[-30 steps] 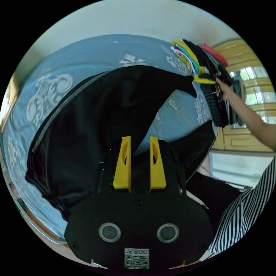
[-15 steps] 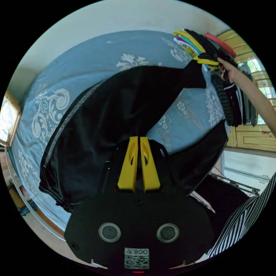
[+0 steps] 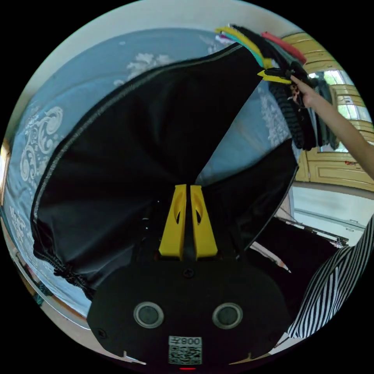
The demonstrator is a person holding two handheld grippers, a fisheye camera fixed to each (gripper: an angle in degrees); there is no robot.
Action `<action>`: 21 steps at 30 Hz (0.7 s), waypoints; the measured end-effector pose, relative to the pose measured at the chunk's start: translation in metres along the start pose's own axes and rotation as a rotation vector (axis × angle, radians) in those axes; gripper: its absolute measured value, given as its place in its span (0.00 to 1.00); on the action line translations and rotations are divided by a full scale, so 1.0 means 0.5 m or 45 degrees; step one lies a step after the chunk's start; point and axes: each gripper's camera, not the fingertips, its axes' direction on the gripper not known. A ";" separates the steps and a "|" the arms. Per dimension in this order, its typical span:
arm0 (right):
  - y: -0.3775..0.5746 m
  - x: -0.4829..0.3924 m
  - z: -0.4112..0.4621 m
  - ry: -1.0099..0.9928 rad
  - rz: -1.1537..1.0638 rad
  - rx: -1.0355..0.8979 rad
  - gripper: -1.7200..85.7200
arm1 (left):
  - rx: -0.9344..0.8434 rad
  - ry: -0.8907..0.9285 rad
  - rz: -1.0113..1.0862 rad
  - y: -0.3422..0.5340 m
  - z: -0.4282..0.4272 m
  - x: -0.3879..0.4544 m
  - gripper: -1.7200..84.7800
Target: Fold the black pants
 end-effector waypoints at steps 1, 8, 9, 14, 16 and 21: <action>0.008 0.029 0.021 0.000 0.086 -0.029 0.03 | -0.061 -0.025 0.010 -0.003 0.021 0.002 0.05; 0.038 0.007 0.002 0.001 0.079 0.082 0.04 | 0.052 0.050 -0.062 0.052 -0.072 -0.028 0.08; 0.037 -0.018 -0.002 -0.007 0.034 0.095 0.04 | 0.075 0.058 -0.079 0.061 -0.086 -0.033 0.08; -0.001 -0.162 0.041 0.047 -0.220 0.055 0.03 | 0.310 0.089 -0.341 0.158 -0.203 -0.135 0.08; -0.040 -0.237 0.097 0.097 -0.332 -0.011 0.03 | 0.334 0.037 -0.470 0.186 -0.218 -0.194 0.07; -0.126 -0.341 0.209 0.248 -0.384 -0.107 0.02 | 0.393 0.030 -0.808 0.230 -0.225 -0.365 0.04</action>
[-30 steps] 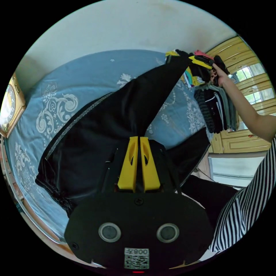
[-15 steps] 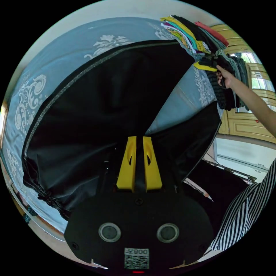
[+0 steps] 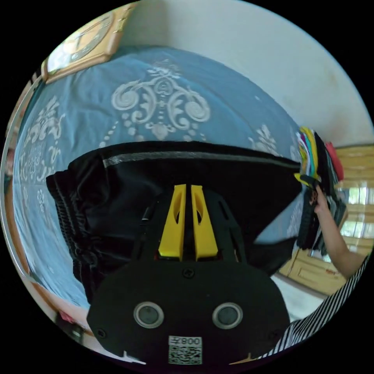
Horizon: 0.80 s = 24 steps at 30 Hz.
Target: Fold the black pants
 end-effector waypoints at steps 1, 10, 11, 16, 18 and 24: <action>-0.021 -0.013 0.014 0.017 0.009 -0.014 0.02 | -0.015 -0.009 -0.063 -0.013 0.006 -0.030 0.04; -0.067 -0.071 0.033 0.012 0.015 0.004 0.02 | 0.146 -0.031 -0.086 0.079 -0.149 -0.147 0.02; -0.073 -0.072 0.036 -0.001 0.024 0.001 0.02 | 0.135 -0.060 -0.127 0.084 -0.158 -0.181 0.02; -0.115 -0.121 0.035 0.001 0.032 0.004 0.02 | 0.033 -0.071 -0.155 0.078 -0.184 -0.271 0.02; -0.114 -0.147 0.021 -0.002 0.000 0.044 0.02 | 0.080 -0.084 -0.129 0.107 -0.227 -0.282 0.03; -0.036 -0.250 0.044 -0.104 -0.151 -0.013 0.02 | 0.046 -0.137 -0.251 0.338 -0.351 -0.377 0.06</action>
